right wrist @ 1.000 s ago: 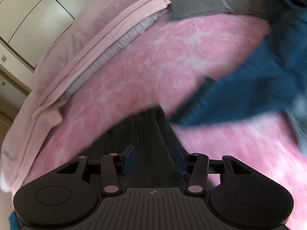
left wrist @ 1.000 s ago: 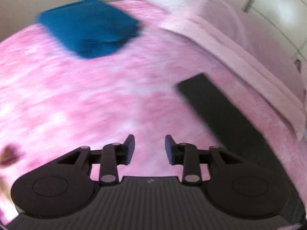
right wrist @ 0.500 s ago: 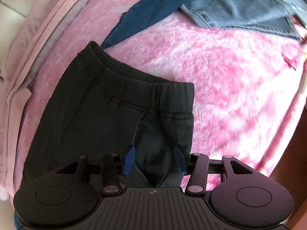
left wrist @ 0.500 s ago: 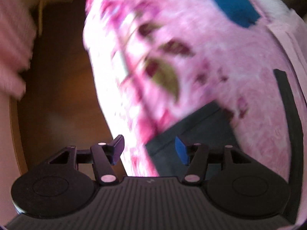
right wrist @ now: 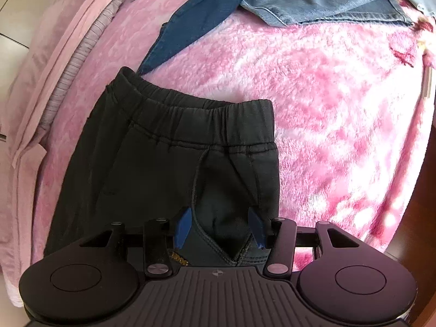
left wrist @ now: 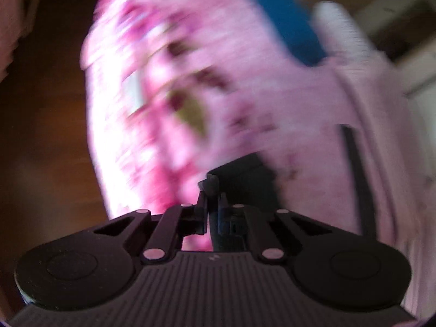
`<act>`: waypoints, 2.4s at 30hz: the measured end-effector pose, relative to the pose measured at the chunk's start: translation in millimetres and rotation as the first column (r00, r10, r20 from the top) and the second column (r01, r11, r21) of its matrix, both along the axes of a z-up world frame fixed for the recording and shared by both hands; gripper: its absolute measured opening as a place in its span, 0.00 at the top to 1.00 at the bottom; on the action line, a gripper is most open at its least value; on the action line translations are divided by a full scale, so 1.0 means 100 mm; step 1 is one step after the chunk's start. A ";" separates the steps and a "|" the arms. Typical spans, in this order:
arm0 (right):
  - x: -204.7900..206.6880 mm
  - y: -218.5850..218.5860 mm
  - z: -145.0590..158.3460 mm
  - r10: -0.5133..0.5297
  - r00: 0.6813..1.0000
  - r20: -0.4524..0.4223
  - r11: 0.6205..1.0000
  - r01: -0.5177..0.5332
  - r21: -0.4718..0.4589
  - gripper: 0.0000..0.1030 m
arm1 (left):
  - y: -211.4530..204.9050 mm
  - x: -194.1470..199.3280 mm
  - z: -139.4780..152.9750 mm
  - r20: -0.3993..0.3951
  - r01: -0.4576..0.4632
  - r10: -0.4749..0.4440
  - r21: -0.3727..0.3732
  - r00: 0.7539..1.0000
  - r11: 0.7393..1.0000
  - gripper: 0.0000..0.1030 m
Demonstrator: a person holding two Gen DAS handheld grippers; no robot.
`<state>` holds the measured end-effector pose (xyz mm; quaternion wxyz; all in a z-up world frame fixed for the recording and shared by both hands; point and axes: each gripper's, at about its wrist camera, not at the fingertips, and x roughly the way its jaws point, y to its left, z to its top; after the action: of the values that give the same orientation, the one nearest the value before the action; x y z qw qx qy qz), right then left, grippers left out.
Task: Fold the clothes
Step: 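Lift and shake the trousers with both grippers, then lay them flat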
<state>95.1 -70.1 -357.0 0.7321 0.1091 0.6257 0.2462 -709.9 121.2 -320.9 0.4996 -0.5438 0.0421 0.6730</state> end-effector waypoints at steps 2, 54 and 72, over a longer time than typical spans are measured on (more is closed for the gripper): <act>0.00 -0.04 0.01 -0.001 1.000 -0.012 1.000 0.001 0.013 0.52 | 0.09 0.00 0.24 -0.069 0.097 -0.092 0.078 0.993 0.992 0.94; -1.16 0.96 0.95 0.543 0.789 0.288 0.835 -0.468 -0.291 0.51 | 1.28 1.60 0.80 -0.455 0.408 -0.554 -0.384 0.697 0.828 0.77; -0.90 0.06 1.87 0.881 0.369 0.295 0.449 -0.849 -0.278 0.51 | -1.18 3.59 1.72 -0.507 0.368 -0.499 -0.341 0.703 0.865 0.70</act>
<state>5.5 -63.7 -170.1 0.6079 -0.3163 0.4350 0.5842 -350.8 3.7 -148.8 0.5458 -0.3372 0.3917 0.6596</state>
